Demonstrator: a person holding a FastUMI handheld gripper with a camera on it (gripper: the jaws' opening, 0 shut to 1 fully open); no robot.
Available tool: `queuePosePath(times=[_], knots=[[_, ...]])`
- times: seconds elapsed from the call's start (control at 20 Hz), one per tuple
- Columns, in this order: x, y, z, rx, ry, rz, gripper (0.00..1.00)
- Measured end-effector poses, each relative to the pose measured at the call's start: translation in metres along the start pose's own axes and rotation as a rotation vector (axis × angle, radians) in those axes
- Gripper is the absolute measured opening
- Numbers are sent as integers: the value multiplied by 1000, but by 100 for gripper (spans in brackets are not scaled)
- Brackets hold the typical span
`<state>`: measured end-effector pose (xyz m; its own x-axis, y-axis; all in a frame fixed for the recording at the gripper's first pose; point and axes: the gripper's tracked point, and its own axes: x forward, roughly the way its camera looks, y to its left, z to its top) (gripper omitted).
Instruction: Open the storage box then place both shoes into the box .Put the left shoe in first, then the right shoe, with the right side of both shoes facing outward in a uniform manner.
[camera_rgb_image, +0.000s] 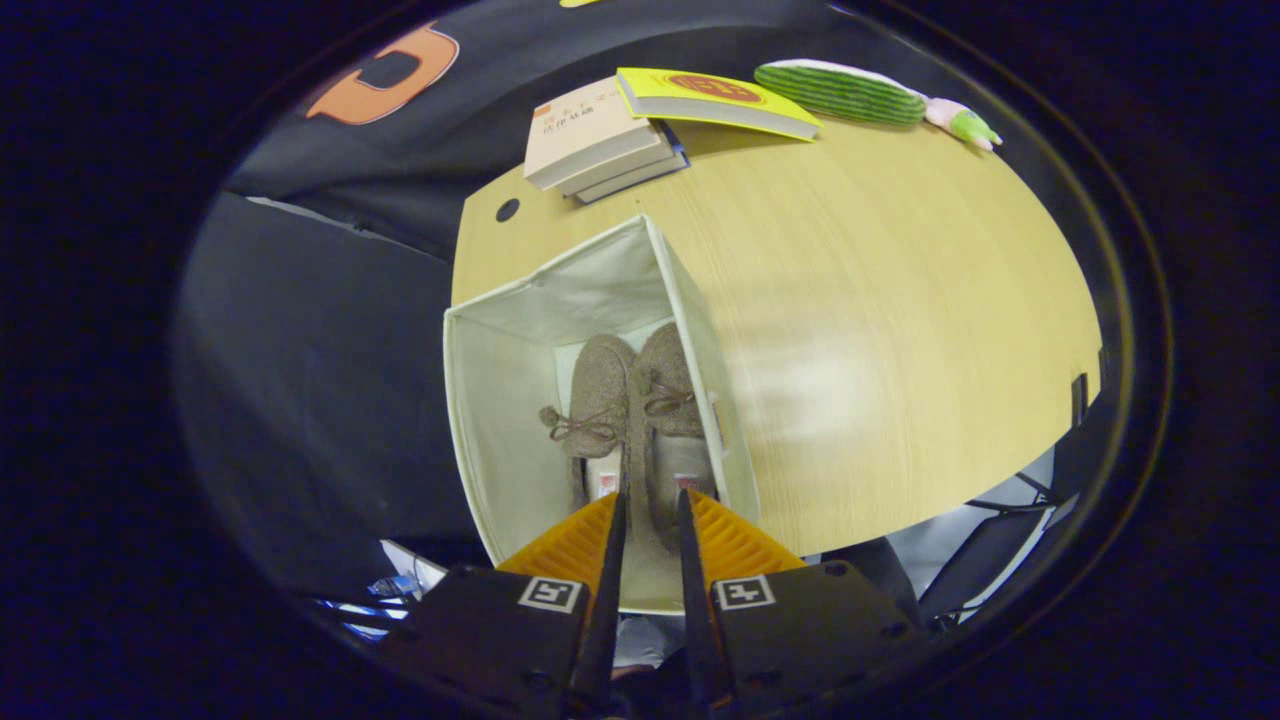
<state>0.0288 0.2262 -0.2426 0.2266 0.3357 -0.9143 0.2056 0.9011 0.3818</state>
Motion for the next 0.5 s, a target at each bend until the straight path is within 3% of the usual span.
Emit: queuePosePath(times=[0.05, 0.1, 0.25, 0.5], knots=[[-5, 5, 1, -3, -9, 19, 49], [-10, 8, 2, -10, -24, 27, 55], [-35, 3, 16, -96, -132, -1, 91], [-90, -3, 47, -208, -374, -48, 92]])
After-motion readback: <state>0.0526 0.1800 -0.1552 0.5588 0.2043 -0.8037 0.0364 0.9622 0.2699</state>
